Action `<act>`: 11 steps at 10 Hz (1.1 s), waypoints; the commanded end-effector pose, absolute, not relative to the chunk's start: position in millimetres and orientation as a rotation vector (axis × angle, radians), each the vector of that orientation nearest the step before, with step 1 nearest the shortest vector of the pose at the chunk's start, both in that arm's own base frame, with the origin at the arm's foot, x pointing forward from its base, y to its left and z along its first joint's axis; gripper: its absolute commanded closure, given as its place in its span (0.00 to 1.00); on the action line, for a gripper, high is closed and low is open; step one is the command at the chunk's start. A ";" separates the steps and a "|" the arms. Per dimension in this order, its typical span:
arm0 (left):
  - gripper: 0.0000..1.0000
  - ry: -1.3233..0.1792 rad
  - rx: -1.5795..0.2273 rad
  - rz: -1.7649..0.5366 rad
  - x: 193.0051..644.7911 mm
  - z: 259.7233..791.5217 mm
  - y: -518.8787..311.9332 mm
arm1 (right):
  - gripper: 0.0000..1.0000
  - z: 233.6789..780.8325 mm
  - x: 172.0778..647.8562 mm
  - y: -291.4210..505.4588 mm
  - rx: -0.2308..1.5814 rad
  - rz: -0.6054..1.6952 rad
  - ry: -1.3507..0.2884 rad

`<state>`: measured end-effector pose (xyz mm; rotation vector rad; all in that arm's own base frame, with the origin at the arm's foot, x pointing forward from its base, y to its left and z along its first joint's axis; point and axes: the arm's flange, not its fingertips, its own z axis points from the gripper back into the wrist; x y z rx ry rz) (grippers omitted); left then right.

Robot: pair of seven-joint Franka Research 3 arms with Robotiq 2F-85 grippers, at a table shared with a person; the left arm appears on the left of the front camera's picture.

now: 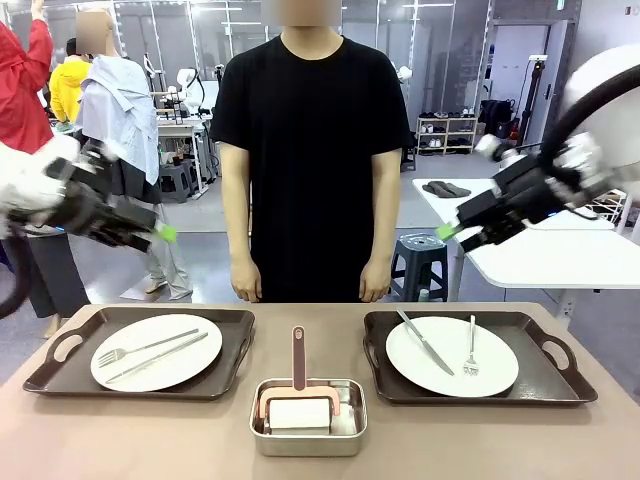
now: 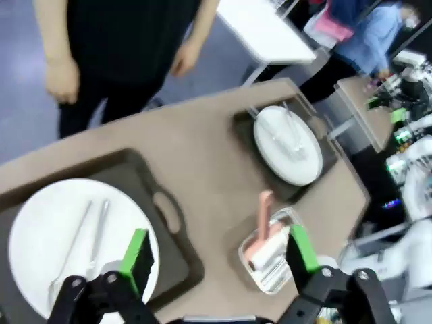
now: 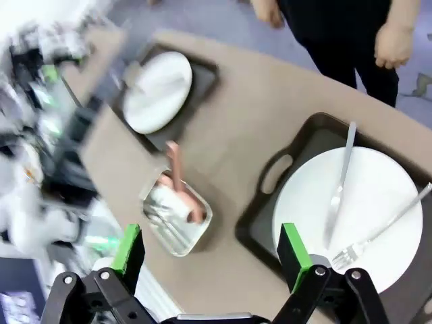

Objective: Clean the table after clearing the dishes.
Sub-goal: When the left (or right) Handle tray is removed, use the left hand (or right hand) to clean the left (or right) side of the table with the Lint Roller.

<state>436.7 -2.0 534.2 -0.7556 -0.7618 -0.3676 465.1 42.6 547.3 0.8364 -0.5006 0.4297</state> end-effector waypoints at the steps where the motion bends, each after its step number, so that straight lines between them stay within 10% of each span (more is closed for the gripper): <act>1: 0.00 -0.763 -0.919 -0.246 413.4 520.4 57.0 | 0.00 538.7 433.0 -24.3 0.939 0.226 -0.558; 11: 0.00 -0.981 -0.991 0.382 272.9 453.8 238.7 | 0.00 494.9 325.4 -243.2 1.060 -0.332 -0.864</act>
